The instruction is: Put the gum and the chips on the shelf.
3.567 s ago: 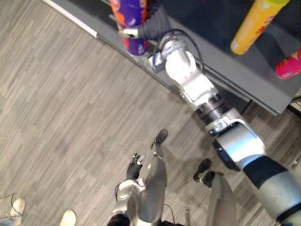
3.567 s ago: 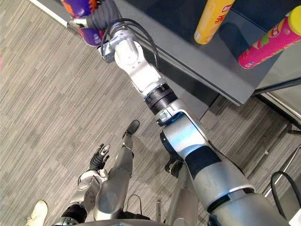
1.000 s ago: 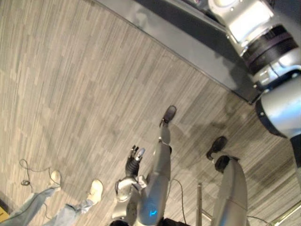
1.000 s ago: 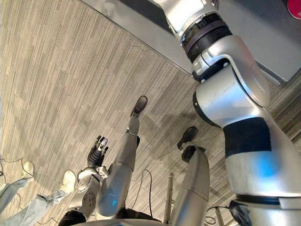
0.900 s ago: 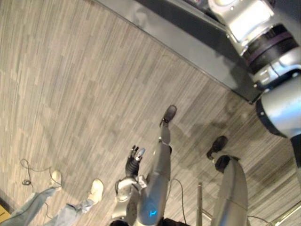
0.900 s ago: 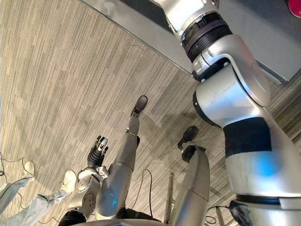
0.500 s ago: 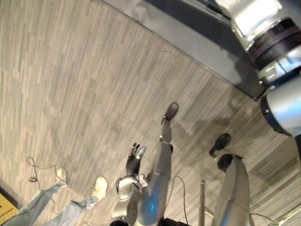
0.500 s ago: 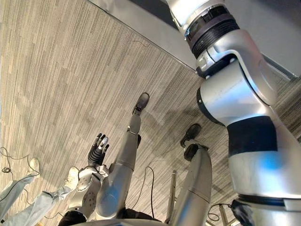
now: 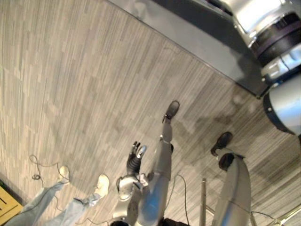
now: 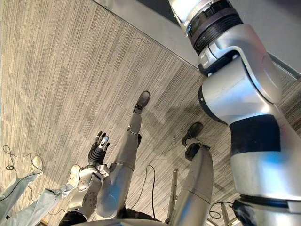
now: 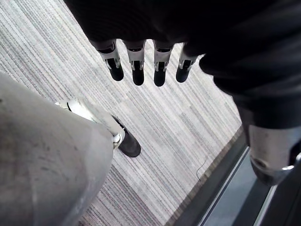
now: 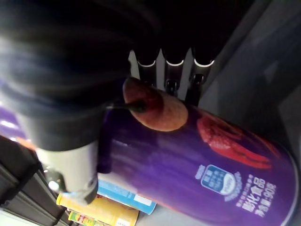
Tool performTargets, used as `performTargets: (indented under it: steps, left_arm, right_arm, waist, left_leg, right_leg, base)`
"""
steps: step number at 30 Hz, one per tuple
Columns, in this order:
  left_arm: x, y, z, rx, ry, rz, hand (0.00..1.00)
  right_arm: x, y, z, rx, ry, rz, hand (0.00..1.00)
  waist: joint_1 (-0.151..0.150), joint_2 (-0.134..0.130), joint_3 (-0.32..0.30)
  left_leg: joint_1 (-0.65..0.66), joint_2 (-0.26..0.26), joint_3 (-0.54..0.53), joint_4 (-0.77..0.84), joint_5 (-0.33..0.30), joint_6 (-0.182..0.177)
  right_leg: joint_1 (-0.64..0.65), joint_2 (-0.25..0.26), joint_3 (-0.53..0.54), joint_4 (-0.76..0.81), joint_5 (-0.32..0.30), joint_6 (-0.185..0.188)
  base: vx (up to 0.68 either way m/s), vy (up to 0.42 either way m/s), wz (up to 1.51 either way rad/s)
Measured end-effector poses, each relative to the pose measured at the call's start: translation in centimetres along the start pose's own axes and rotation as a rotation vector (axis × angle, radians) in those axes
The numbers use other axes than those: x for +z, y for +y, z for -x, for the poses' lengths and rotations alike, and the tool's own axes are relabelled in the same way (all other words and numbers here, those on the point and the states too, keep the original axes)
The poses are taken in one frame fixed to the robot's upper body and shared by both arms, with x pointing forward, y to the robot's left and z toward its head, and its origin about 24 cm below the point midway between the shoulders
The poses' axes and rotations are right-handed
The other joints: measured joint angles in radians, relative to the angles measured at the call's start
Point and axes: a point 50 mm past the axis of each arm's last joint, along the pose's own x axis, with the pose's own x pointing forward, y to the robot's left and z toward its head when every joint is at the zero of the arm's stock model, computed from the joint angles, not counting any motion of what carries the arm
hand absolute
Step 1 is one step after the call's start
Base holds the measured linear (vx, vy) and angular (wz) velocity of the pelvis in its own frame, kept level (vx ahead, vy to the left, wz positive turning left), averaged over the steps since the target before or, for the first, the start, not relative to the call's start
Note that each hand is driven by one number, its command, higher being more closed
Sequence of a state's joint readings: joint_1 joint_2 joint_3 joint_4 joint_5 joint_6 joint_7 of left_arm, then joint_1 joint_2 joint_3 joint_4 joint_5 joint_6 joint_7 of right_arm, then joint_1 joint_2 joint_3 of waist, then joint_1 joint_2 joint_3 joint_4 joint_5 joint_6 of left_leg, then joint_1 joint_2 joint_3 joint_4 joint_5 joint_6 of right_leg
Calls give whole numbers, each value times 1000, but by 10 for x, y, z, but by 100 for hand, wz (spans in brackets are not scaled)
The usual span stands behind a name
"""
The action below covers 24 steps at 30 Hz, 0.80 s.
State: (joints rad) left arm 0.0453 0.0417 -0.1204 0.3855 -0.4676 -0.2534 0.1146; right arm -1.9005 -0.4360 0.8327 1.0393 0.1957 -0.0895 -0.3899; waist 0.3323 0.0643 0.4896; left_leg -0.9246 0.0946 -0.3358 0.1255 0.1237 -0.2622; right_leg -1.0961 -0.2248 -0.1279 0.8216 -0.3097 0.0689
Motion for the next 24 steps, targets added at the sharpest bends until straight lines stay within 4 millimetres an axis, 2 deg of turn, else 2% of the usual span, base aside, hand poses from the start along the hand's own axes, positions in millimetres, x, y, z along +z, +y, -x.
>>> performTargets:
  steps: [8,14,18,19,21,24]
  left_arm:
    - [0,0,0,3,-1,1,0]
    - [1,2,0,12,-4,2,0]
    - [1,2,0,19,-5,2,0]
    - [1,2,0,23,-6,3,0]
    - [2,2,0,25,-9,4,0]
    - [5,1,-1,25,-21,7,0]
  right_arm:
    - [1,-1,-1,-9,0,25,100]
    - [7,-6,-4,-28,-13,61,100]
    - [7,-9,-5,-52,-20,92,100]
    - [6,-11,-5,-58,-20,93,0]
    - [4,-12,-5,-60,-10,101,0]
    - [-10,-16,-3,-66,65,140,0]
  waist:
    - [-3,0,-1]
    - [-22,-1,-1]
    - [-24,-1,-1]
    - [-24,-1,-1]
    - [-24,-1,-1]
    - [-26,-1,-1]
  left_leg:
    - [0,0,-1,-3,3,1]
    - [2,-2,-7,-36,24,1]
    - [0,-6,-5,-39,25,1]
    - [0,-6,-5,-40,25,1]
    - [0,-6,-4,-40,25,1]
    - [-2,-6,-5,-39,25,1]
  right_leg:
    - [2,0,-2,-4,2,2]
    - [1,-10,-11,-12,4,7]
    - [-1,-13,-10,-15,5,8]
    - [-2,-13,-10,-15,5,8]
    - [-3,-13,-9,-15,5,8]
    - [-4,-13,-10,-15,5,8]
  base:
    - [0,-13,0]
    - [0,-20,5]
    - [2,-8,0]
    - [7,-34,0]
    - [4,-37,0]
    - [2,-40,0]
